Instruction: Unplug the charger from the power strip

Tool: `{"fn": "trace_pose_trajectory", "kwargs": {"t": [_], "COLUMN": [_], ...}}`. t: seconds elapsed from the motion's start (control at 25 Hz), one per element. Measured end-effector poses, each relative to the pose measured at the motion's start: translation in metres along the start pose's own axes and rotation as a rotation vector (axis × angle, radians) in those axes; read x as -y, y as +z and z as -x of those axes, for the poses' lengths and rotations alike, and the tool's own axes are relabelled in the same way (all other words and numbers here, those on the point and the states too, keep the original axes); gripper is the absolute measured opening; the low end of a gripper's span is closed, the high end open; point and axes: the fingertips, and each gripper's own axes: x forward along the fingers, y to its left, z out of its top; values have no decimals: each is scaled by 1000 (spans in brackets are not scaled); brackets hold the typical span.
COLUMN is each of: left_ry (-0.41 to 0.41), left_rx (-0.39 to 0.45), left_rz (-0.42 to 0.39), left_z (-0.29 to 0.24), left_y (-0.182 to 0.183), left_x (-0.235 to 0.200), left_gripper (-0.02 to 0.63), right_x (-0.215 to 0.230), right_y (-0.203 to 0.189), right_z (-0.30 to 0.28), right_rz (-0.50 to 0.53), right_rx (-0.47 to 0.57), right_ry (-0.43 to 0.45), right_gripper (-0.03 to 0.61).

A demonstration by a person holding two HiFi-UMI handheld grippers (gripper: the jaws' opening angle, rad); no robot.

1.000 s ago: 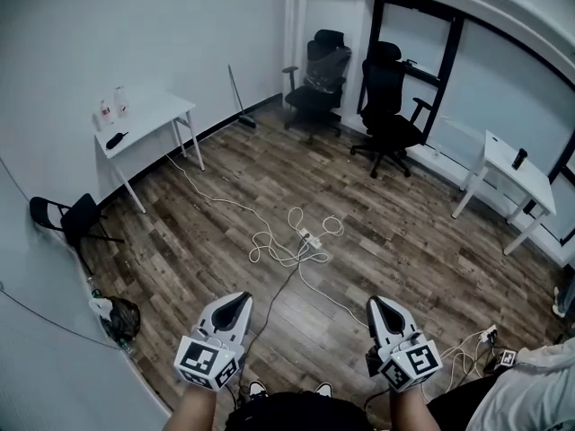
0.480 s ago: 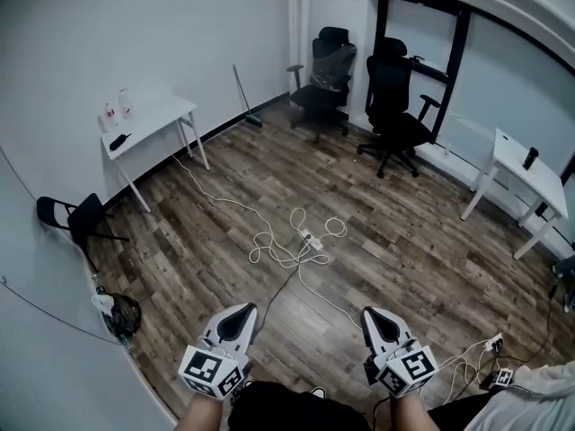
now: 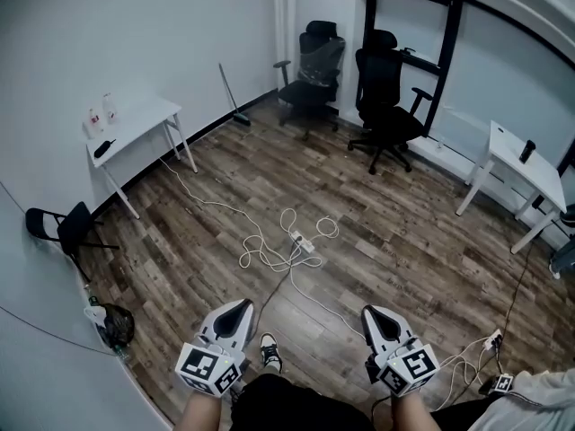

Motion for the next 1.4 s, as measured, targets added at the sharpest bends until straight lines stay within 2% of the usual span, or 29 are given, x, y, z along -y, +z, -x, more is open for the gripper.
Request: {"fn": "trace_pose_trajectory", "kwargs": {"t": [0.32, 0.44, 0.76, 1.0, 1.12, 1.4], "left_ry": [-63, -78, -89, -102, -98, -77], "left_rx": [-15, -26, -50, -79, -90, -102], "left_rz": [15, 11, -6, 27, 40, 24], "left_z": [-92, -120, -173, -209, -235, -329], "left_y": [14, 25, 41, 31, 29, 30], "left_x": [-80, -125, -242, -275, -282, -292], "left_gripper": [32, 32, 32, 32, 32, 32], "right_x": [41, 46, 41, 71, 94, 192], "right_y": [8, 13, 28, 15, 16, 13], "right_z": [-102, -155, -282, -324, -342, -391], "right_rz": [21, 32, 29, 32, 19, 16], "right_rx": [-21, -48, -26, -88, -79, -102], "right_ry": [-56, -75, -69, -95, -88, -94], "right_gripper": [18, 18, 18, 18, 18, 18]}}
